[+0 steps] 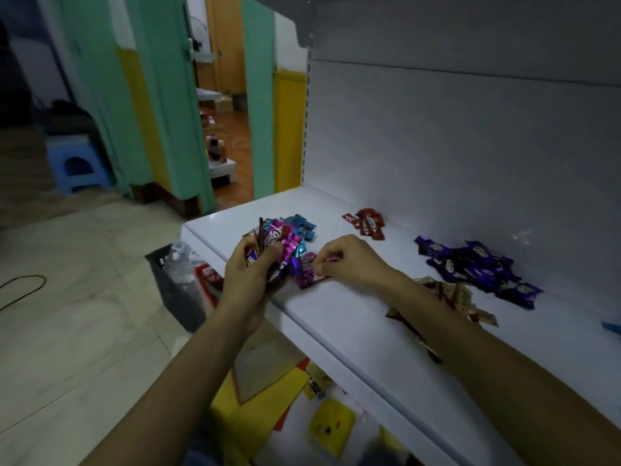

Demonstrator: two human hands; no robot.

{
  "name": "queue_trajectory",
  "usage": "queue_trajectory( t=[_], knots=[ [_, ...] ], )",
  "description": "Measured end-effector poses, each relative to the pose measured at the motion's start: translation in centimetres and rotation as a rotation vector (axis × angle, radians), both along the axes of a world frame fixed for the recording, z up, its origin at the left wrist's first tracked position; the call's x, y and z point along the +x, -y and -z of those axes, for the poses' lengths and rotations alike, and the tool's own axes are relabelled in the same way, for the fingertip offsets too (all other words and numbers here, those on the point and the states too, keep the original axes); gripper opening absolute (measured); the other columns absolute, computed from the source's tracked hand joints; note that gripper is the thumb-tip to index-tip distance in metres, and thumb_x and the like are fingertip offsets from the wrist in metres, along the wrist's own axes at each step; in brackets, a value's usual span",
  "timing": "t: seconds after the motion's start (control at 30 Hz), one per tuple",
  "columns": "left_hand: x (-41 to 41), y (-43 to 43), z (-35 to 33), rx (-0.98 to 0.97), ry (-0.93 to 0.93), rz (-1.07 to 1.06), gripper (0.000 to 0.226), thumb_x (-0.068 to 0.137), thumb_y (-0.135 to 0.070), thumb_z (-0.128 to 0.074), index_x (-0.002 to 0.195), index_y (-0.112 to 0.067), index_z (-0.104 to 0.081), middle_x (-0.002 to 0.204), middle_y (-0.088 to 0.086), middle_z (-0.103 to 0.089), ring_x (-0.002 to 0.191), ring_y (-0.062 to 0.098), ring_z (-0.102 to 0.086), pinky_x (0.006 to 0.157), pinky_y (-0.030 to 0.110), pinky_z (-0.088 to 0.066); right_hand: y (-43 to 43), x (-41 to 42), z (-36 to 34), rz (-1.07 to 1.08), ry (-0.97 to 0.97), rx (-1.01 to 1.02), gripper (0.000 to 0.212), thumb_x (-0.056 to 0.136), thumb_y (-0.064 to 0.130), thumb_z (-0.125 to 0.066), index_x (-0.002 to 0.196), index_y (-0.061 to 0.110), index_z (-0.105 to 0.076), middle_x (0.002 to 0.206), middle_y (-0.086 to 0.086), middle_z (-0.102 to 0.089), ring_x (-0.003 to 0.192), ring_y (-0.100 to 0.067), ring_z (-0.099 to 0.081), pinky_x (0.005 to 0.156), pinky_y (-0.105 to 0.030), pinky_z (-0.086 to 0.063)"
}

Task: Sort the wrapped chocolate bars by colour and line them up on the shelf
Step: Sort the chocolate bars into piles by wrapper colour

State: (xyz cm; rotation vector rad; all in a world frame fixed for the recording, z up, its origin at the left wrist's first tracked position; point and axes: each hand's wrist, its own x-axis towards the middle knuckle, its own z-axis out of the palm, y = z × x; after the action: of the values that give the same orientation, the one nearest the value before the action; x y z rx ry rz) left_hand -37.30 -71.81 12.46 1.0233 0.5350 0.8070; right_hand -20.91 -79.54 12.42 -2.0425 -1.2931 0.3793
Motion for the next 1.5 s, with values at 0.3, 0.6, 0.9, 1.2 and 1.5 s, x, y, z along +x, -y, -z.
queue_trajectory(
  t=[0.3,0.6,0.9,1.2,1.5],
  knots=[
    [-0.5,0.2,0.2,-0.012,0.002,0.065,0.016,0.091,-0.015,-0.06,0.107,-0.016,-0.057,0.097,0.007,-0.07,0.068,0.009,-0.07,0.051,0.018,-0.05,0.3,-2.4,-2.4,0.097,-0.158,0.266,0.035,0.097,0.038,-0.045,0.099,0.012,-0.067,0.088,0.01,-0.063,0.083,0.001,-0.059,0.076,-0.015,-0.046],
    [2.9,2.2,0.2,0.107,-0.053,0.203,0.027,0.085,-0.01,-0.069,0.107,-0.019,-0.058,0.107,0.007,-0.068,0.092,0.021,-0.068,0.072,0.032,-0.057,2.7,-1.8,-3.3,0.108,-0.369,0.36,0.017,0.084,0.016,-0.068,0.1,0.007,-0.07,0.086,0.003,-0.068,0.072,0.006,-0.063,0.064,-0.007,-0.045],
    [2.5,1.7,1.1,0.108,-0.07,0.2,0.027,0.084,-0.005,-0.068,0.105,-0.02,-0.059,0.109,0.011,-0.066,0.09,0.025,-0.068,0.062,0.026,-0.055,1.9,-2.2,-2.8,0.27,-0.493,0.479,0.008,0.092,0.016,-0.059,0.086,0.016,-0.066,0.077,0.006,-0.065,0.06,0.007,-0.059,0.061,-0.009,-0.045],
    [0.7,0.2,1.4,0.054,0.011,0.11,0.02,0.087,-0.003,-0.063,0.099,-0.019,-0.059,0.098,0.005,-0.068,0.074,0.012,-0.07,0.058,0.023,-0.055,2.4,-0.5,-1.3,0.367,-0.406,0.151,0.012,0.093,0.014,-0.056,0.092,0.006,-0.066,0.077,-0.002,-0.063,0.059,-0.009,-0.056,0.057,-0.02,-0.046],
    [0.7,0.1,1.9,0.114,-0.022,0.111,0.022,0.085,-0.006,-0.067,0.102,-0.019,-0.059,0.104,0.007,-0.068,0.084,0.018,-0.07,0.06,0.023,-0.055,1.6,-1.1,0.9,0.383,-0.027,0.135,0.016,0.09,0.028,-0.061,0.09,0.012,-0.059,0.078,0.005,-0.057,0.074,-0.009,-0.053,0.068,-0.025,-0.043]
  ],
)
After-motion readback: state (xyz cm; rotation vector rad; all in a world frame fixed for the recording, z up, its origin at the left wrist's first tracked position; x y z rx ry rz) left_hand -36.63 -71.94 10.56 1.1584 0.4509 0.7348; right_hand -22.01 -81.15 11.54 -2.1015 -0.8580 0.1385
